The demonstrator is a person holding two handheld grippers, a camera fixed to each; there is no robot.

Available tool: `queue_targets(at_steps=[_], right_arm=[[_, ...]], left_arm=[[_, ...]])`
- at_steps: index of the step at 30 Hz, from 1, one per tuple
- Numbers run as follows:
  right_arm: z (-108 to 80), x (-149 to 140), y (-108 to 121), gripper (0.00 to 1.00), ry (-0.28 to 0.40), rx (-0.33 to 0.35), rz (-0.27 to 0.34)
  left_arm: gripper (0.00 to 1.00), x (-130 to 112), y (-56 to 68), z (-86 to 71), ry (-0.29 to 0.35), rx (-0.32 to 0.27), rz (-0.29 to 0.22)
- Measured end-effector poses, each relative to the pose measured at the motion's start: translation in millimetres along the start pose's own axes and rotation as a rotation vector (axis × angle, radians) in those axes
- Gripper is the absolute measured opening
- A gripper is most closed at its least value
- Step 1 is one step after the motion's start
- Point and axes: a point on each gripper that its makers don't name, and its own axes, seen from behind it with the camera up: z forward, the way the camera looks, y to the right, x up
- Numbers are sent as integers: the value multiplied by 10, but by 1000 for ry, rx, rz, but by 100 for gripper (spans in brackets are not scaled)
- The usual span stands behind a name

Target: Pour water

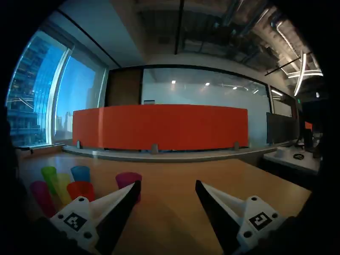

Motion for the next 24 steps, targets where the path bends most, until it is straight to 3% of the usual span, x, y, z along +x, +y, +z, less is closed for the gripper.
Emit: queue_targets(at_steps=[6,16,24], right_arm=[[28,179,-65,100,13,17,-10],[52,604,-115,100,4,44,-15],[105,982,-104,100,5,48,-15]], left_arm=[[84,133,-37,19,5,-4,13],[84,453,7,83,-11,-59,-21],[84,796,-10,135,0,-87,11]])
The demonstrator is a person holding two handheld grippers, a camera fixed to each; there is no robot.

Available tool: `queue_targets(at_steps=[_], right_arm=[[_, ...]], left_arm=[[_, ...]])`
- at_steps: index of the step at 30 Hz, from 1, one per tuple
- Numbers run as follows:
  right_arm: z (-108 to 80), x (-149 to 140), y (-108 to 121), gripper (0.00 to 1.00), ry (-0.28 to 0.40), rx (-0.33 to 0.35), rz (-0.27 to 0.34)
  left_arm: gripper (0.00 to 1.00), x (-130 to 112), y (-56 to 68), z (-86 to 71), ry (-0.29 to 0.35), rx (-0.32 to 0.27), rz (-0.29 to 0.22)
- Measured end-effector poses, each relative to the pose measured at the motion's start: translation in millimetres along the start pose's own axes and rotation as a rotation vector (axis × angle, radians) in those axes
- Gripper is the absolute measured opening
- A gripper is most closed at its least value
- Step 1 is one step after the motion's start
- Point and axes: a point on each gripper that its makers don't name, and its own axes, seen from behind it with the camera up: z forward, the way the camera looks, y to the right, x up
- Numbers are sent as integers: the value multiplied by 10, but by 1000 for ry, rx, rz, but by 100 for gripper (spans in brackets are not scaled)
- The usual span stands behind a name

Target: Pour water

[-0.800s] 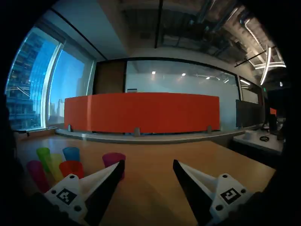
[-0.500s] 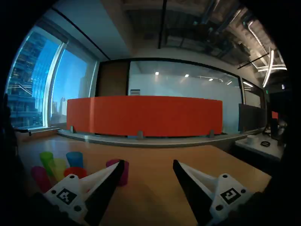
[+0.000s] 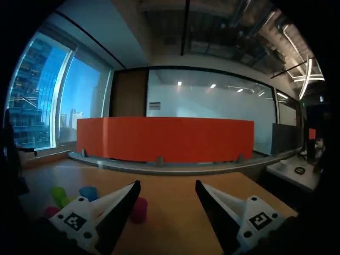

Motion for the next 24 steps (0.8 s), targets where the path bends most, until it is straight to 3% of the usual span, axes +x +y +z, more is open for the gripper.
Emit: queue_targets(at_steps=[11,24], right_arm=[[105,423,-41,100,-2,17,39],[183,752,-87,100,-13,40,39]], left_arm=[[84,382,99,118,-9,-64,9],[84,814,36,182,-35,-78,-13]])
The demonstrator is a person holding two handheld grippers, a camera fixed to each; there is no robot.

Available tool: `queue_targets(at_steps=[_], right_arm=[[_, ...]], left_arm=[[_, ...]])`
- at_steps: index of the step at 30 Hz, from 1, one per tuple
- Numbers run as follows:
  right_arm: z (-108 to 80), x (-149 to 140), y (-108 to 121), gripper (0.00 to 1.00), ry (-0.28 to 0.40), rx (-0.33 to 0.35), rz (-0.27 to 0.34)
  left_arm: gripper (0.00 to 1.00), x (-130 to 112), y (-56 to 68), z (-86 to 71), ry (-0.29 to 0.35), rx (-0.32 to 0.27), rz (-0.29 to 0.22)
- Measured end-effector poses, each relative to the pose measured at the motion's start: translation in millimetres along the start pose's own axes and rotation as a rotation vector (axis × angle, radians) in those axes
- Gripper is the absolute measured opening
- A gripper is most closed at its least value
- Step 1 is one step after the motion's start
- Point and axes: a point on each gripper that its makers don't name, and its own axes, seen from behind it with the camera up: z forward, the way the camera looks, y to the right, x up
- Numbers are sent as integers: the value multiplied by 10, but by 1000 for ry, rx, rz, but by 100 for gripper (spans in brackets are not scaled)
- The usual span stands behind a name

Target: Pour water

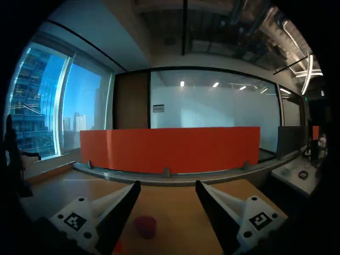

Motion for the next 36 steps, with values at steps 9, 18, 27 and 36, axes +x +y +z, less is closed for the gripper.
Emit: queue_targets(at_steps=[9,18,27,36], right_arm=[[1,134,-29,100,7,24,-7],[8,152,-208,100,-5,153,24],[-73,230,-583,100,10,372,5],[-195,292,-962,100,5,546,-8]], left_arm=[[84,224,49,-11,0,-43,-19],[84,200,199,15,-8,-147,-16],[84,151,391,16,-3,-284,-19],[84,137,557,-3,5,-396,15]])
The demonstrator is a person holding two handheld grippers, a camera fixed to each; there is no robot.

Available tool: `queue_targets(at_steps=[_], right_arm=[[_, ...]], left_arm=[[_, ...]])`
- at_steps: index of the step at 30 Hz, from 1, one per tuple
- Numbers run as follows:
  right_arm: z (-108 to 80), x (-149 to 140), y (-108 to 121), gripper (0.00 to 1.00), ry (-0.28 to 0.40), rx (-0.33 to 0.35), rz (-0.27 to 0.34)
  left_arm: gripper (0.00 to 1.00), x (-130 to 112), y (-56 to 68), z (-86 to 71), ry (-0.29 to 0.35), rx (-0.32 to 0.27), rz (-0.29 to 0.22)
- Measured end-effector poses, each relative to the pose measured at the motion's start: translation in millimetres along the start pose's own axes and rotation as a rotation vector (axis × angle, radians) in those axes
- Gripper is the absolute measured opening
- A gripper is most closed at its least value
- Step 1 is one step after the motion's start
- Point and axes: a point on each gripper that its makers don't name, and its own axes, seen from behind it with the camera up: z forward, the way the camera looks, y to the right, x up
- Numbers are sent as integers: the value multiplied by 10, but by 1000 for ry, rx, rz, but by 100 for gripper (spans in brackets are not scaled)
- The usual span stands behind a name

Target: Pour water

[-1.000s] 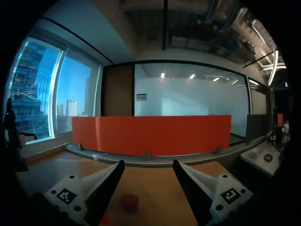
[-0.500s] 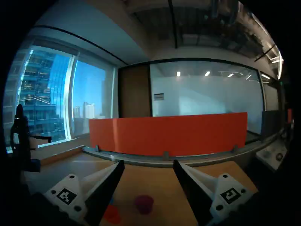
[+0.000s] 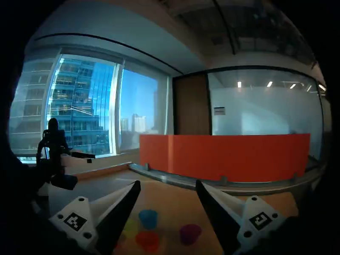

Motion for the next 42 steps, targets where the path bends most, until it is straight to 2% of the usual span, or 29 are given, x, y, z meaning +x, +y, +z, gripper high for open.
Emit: queue_targets(at_steps=[6,17,30,42], right_arm=[[59,-62,-134,100,-13,65,-7],[233,-177,-276,100,-50,145,-20],[476,-432,-256,100,-143,164,-41],[589,-637,-229,100,-210,181,-63]], left_arm=[[84,-76,92,32,-9,-63,14],[84,-175,127,117,-16,-134,7],[84,-438,149,219,-95,-183,29],[84,-707,180,280,-167,-221,54]])
